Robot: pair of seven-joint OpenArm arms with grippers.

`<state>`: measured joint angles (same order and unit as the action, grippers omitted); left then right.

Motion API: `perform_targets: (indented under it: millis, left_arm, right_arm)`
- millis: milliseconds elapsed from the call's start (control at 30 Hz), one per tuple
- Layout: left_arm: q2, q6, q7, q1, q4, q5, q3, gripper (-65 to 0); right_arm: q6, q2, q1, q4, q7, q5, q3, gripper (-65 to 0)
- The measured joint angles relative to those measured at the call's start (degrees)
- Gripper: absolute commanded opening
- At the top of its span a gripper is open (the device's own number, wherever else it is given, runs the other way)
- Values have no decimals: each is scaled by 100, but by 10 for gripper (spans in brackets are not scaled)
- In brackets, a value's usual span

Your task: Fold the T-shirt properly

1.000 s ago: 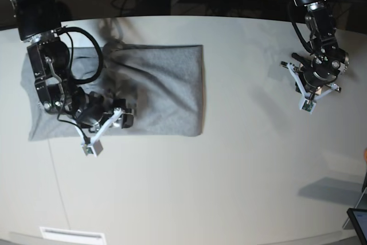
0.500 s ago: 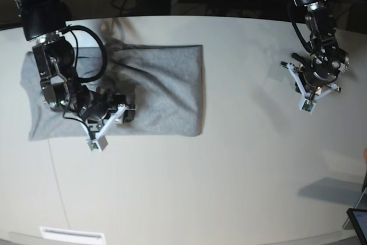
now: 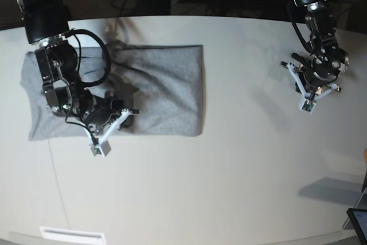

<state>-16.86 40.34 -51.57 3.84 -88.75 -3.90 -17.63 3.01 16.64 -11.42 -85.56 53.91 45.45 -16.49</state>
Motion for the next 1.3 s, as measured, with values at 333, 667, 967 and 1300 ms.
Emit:
perform_targets:
  millis: [333,667,967,1300]
  left_arm:
    - [0,0,-2,0,-2,0,-2,-650]
    - [-15,2,-2,0,0,-2,0,-650]
    - [-15,0,-2,0,0,0,0,-650]
    - [-11,2,-2,0,0,0,0,-650]
  right_arm:
    - [0,33,-396,321,201,-24,-4,-649]
    - [-70,26,-570,361,214,-599,-4,-649]
    - [-817,-13,-573,874,188,-1117,-4,-647]
    - [-837,31,-570,955,170,-1182,-4,-463]
